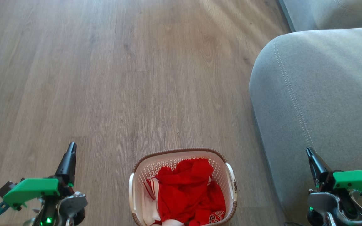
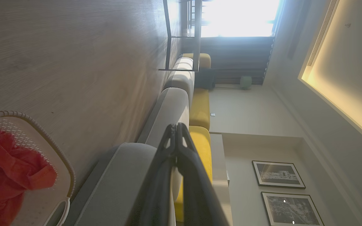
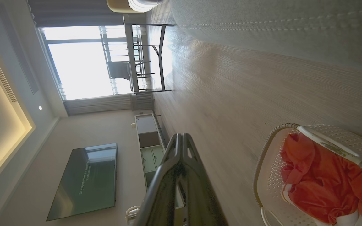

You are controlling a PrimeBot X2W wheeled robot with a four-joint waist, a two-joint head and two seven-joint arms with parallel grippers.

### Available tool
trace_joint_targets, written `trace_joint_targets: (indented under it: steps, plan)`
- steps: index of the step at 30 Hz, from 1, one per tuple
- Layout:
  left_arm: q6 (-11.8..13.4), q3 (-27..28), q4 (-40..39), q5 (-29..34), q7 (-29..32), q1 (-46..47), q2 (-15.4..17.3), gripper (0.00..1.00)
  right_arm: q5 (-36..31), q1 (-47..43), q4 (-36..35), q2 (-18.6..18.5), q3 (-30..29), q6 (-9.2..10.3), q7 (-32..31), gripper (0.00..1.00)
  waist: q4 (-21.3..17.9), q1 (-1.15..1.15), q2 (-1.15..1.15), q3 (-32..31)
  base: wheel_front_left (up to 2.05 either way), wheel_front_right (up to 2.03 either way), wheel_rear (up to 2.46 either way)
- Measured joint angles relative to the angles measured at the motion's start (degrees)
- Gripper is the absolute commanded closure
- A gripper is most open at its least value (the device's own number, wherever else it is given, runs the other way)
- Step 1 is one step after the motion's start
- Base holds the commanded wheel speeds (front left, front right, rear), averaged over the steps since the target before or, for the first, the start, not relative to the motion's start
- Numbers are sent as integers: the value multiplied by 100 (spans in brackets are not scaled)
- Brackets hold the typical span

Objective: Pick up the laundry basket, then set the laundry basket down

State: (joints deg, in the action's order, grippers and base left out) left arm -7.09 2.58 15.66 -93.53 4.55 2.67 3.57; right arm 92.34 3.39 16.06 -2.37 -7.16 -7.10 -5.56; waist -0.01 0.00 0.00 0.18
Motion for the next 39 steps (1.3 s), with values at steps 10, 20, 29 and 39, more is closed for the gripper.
trace_joint_targets:
  steps: [10, 20, 29, 39]
  plan:
    - [0, 14, 1, 0, 45, 1, -7, 100, 0, 0, 0, 0, -5, 0, -41, 100, 0, 0, 0, 0, 0, 0, 0]
    - [0, 24, 1, 0, 51, 1, -13, 100, 0, 0, 0, 0, -8, 0, -41, 100, 0, 0, 0, 0, 0, 0, 0]
    - [0, 35, 1, 23, 63, 1, -22, 100, 0, 0, 0, 0, -9, 0, -41, 100, 1, 0, 0, 0, 0, 0, 0]
    - [0, 59, 1, 26, 75, 2, -29, 100, 0, 0, 0, 0, -11, 0, -41, 100, 1, 0, 0, 0, 0, 0, 0]
